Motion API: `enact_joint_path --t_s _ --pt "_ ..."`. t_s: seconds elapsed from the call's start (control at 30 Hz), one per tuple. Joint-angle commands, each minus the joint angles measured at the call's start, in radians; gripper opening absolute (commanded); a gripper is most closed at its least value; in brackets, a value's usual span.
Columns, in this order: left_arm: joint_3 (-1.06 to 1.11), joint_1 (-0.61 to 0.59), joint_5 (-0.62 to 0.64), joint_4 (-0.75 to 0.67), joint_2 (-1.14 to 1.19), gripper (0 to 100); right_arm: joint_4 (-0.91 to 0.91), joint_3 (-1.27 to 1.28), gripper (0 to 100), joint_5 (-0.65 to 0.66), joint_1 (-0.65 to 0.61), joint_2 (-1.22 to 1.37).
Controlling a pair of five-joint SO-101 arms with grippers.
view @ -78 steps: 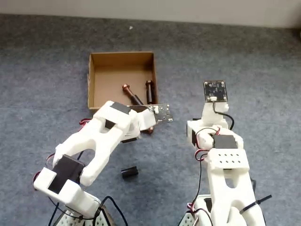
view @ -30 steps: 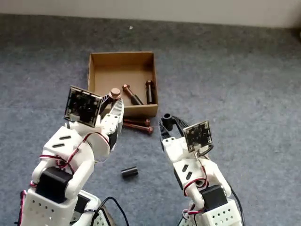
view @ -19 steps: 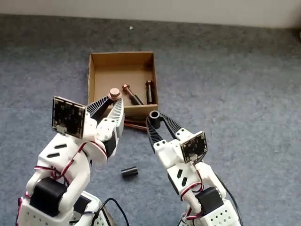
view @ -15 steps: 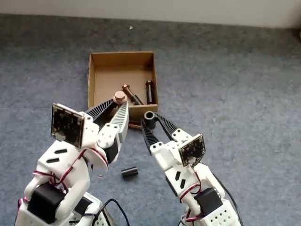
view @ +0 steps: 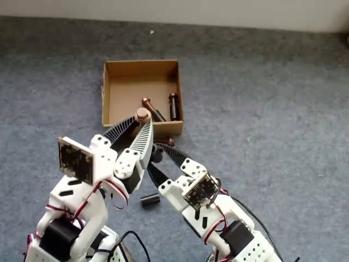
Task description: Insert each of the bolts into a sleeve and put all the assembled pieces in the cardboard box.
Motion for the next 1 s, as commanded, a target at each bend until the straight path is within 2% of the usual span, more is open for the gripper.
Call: enact_joint_path --t_s 0.0,0.2,0.7,0.87,0.97 --pt "-0.001 0.013 0.014 -0.037 -0.073 0 -0.031 0.101 0.5 0.014 -0.012 -0.022" --pt "0.048 0.071 0.009 -0.035 -0.101 0 -0.033 0.097 0.5 0.014 -0.010 -0.022" --pt "0.061 0.064 0.008 0.049 -0.101 0 -0.030 0.091 0.5 0.012 0.022 -0.022" --pt "0.074 0.064 0.008 0.061 -0.101 0 -0.028 0.091 0.5 -0.071 0.038 -0.022" --pt "0.101 0.065 -0.006 0.061 -0.101 0 -0.028 0.091 0.5 -0.075 0.038 -0.022"
